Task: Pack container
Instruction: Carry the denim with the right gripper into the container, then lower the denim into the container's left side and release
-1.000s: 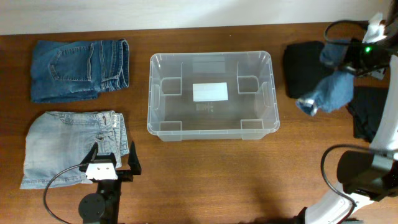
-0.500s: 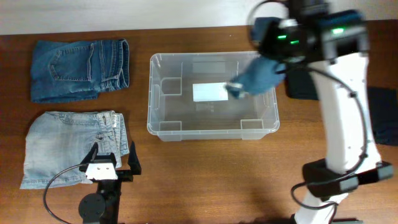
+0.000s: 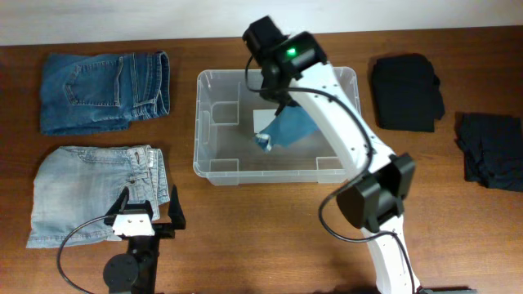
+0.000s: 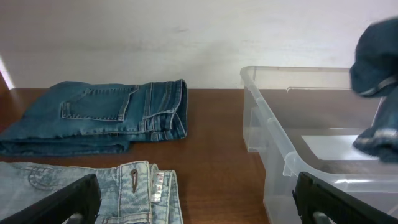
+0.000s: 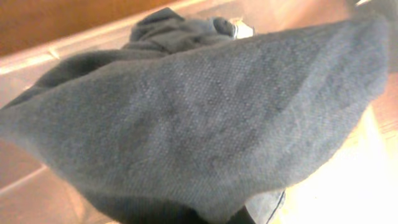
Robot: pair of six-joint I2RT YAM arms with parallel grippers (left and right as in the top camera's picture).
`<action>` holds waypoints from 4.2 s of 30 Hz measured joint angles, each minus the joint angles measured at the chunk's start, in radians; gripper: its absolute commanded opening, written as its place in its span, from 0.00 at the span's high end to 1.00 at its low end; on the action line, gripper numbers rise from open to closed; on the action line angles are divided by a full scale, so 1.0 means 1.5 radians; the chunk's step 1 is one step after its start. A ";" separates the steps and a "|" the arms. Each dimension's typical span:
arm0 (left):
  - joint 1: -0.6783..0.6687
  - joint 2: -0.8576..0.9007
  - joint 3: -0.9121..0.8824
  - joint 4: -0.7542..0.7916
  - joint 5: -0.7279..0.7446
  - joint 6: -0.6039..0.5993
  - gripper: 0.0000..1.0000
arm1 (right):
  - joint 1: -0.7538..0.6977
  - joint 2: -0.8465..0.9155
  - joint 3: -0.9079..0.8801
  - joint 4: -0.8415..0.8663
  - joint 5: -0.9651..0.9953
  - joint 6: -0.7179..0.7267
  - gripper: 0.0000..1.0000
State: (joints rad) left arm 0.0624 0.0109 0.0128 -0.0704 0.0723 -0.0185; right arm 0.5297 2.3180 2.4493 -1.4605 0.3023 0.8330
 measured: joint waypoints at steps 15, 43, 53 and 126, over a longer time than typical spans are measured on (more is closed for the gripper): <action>0.000 0.000 0.000 0.000 0.000 0.000 0.01 | 0.062 0.082 0.000 0.066 -0.046 0.043 0.71; 0.000 0.000 0.000 0.000 0.000 0.000 0.01 | 0.001 -0.005 0.041 -0.007 -0.056 -0.185 0.96; 0.000 0.000 0.000 0.000 0.000 0.000 0.01 | -0.026 0.023 -0.180 0.203 -0.159 -0.197 0.96; 0.000 0.000 0.000 0.000 0.000 0.000 0.01 | -0.009 -0.047 -0.446 0.431 -0.269 -0.246 0.96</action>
State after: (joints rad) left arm 0.0624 0.0109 0.0128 -0.0704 0.0723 -0.0185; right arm 0.5163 2.2471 1.7809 -0.8143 -0.1013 0.4644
